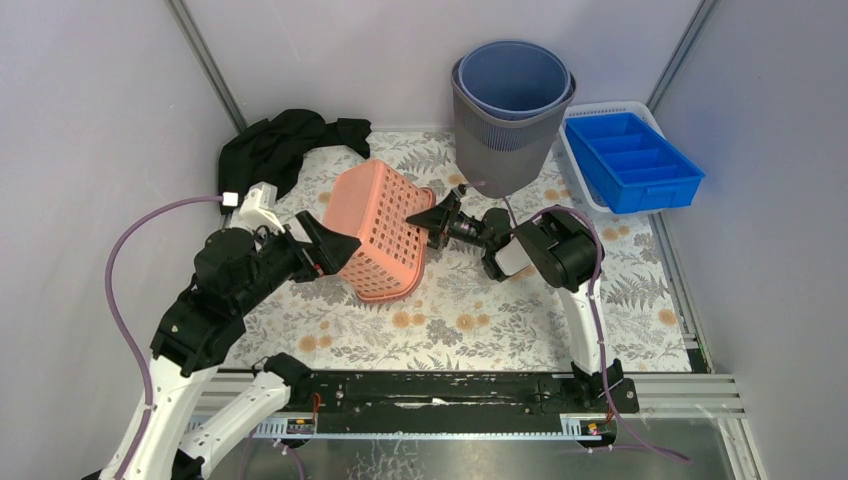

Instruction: Turn the large container upside down

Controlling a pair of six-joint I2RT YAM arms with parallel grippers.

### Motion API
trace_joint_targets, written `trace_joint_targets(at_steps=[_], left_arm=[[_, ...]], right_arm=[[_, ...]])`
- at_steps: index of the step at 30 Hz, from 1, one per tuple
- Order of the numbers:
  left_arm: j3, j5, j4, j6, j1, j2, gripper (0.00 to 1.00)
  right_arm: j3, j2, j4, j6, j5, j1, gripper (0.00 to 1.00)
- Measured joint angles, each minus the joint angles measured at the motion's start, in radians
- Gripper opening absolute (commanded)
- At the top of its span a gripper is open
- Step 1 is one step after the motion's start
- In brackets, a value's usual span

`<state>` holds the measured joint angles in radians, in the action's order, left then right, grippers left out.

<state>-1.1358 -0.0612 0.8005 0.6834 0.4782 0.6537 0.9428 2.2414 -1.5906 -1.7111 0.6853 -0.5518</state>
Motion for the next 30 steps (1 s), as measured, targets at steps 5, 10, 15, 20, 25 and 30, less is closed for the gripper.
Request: trace_joint_targets(at_steps=[5, 10, 15, 20, 25, 30], left_arm=[[0.000, -0.003, 0.000, 0.000, 0.000, 0.001, 1.00], [0.004, -0.005, -0.002, 0.001, 0.000, 0.001, 1.00], [0.012, -0.006, -0.002, 0.004, 0.000, 0.001, 1.00], [0.017, -0.006, -0.004, 0.006, 0.000, -0.002, 1.00], [0.020, -0.006, -0.005, 0.006, 0.000, -0.005, 1.00], [0.022, -0.006, -0.006, 0.007, 0.000, -0.008, 1.00]], right_arm=[[0.000, -0.004, 0.031, 0.025, 0.015, 0.006, 0.52], [0.000, -0.011, 0.055, 0.044, 0.018, 0.011, 0.52], [0.000, -0.024, 0.098, 0.070, 0.026, 0.016, 0.55], [-0.006, -0.026, 0.138, 0.088, 0.041, 0.019, 0.55], [-0.008, -0.026, 0.156, 0.096, 0.043, 0.021, 0.55], [-0.011, -0.027, 0.163, 0.101, 0.043, 0.023, 0.55]])
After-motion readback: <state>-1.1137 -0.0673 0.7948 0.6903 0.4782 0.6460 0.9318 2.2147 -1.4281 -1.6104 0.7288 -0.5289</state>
